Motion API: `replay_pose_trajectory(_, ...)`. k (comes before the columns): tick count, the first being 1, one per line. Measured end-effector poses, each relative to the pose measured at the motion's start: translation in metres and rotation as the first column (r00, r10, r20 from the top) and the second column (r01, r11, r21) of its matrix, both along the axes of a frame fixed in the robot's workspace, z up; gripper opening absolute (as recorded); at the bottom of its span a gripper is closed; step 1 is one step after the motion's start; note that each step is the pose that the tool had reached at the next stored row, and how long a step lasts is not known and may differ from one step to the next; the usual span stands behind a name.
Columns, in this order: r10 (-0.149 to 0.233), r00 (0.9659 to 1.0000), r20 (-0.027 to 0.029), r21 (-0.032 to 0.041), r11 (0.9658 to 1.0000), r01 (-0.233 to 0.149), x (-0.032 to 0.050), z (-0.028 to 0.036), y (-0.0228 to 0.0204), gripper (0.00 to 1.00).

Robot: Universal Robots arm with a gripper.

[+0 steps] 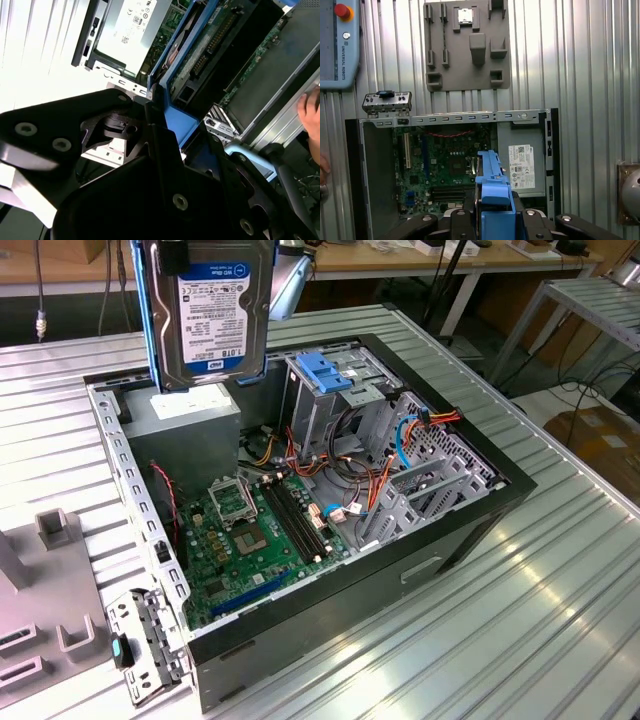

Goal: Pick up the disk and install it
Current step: 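Insert the disk into the insertion slot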

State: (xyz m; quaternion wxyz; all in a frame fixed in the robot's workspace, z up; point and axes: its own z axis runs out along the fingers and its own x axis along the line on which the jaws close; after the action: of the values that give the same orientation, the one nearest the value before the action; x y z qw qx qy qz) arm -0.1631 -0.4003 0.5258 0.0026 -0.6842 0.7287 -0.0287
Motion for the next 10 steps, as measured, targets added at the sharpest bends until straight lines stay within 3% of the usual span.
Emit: replay_pose_trajectory(10,0.000,1.0000,-0.0001,-0.0001,1.0000,0.000,0.0000,-0.0005,-0.0026,0.37)
